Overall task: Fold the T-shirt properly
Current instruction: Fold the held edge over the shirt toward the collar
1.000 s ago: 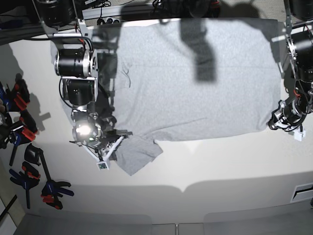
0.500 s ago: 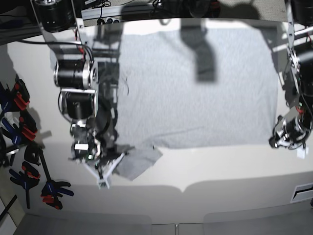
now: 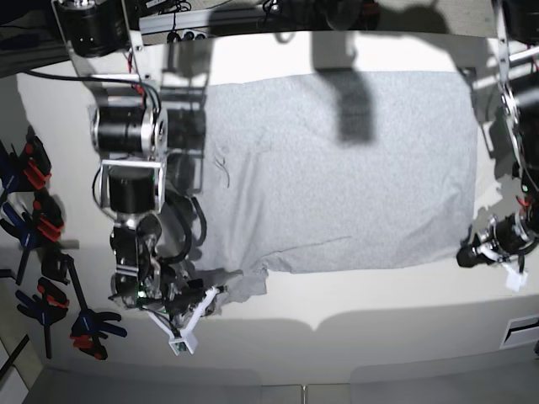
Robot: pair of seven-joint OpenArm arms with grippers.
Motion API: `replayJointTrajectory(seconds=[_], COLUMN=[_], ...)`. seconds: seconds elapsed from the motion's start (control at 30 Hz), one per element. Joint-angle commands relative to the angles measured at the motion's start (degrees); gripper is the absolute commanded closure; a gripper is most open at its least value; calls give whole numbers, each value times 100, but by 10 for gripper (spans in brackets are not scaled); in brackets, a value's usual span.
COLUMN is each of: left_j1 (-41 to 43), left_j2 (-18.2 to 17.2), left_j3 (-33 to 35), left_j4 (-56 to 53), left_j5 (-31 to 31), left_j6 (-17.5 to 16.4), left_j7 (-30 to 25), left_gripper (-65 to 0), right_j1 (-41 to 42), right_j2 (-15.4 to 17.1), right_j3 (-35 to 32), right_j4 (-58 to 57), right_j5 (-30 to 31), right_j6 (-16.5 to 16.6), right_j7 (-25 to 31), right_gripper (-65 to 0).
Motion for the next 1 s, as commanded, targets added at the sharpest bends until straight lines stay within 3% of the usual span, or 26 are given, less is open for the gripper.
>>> replayJointTrajectory(seconds=[0.0, 0.17, 0.33, 0.53, 0.73, 0.97], left_j1=[-31, 1008, 1991, 3040, 3998, 4778], left_j2=[-129, -162, -142, -28, -15, -15], left_j3=[-26, -28, -79, -887, -1904, -2020], left_j4=[374, 2050, 3759, 5167, 6129, 6365], left_j5=[-160, -111, 374, 647, 481, 356], left_j6=[9, 566, 1045, 1572, 1591, 1589], left_j7=[-55, -28, 7, -15, -13, -59], left_gripper=[0, 0, 0, 0, 0, 0], right_j1=[66, -927, -1797, -2627, -3316, -3950], right_j2=[35, 33, 55, 68, 118, 254], right_j3=[13, 13, 114, 498, 717, 726], right_j4=[363, 2061, 3661, 4500, 5112, 5842], right_j5=[68, 42, 31, 35, 33, 28], right_j6=[39, -44, -118, -136, -131, -133], right_j7=[7, -439, -868, -916, -909, -979], right_gripper=[0, 0, 0, 0, 0, 0])
